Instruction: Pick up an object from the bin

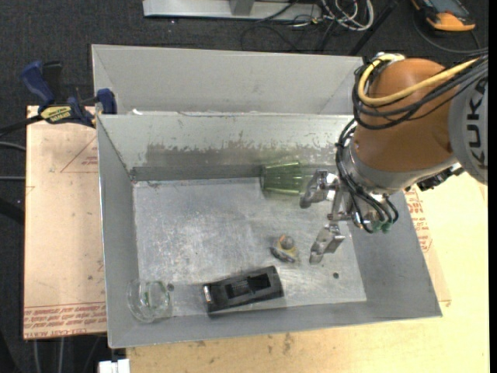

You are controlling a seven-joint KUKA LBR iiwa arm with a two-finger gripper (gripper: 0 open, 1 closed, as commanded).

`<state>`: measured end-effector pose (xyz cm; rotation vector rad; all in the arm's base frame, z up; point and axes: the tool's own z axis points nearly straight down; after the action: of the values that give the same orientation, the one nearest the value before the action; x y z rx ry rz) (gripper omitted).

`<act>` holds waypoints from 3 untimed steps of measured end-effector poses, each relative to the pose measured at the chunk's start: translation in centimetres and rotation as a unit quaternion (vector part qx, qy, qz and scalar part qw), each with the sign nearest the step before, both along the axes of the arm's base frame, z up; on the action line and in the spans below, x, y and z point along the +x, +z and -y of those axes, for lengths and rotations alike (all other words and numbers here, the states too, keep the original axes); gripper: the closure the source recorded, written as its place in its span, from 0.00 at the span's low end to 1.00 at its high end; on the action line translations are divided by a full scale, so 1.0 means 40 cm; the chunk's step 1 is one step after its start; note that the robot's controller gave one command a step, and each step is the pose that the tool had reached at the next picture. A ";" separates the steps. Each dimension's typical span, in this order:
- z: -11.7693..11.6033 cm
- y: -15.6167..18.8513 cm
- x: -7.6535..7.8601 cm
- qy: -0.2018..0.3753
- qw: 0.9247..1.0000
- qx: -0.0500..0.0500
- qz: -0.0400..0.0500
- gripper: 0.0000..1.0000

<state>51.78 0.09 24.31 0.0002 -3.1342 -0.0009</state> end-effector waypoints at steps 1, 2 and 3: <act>0.000 0.011 0.004 0.000 1.000 0.000 0.004 0.00; 0.030 -0.397 -0.087 0.018 1.000 0.000 0.004 1.00; 0.030 -0.392 -0.077 0.018 1.000 0.000 0.013 0.00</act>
Offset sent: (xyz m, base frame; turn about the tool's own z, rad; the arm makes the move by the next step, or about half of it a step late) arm -0.0353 -0.0126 -0.1583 -0.0381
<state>48.72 -1.12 8.63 0.0563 -3.1590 -0.0015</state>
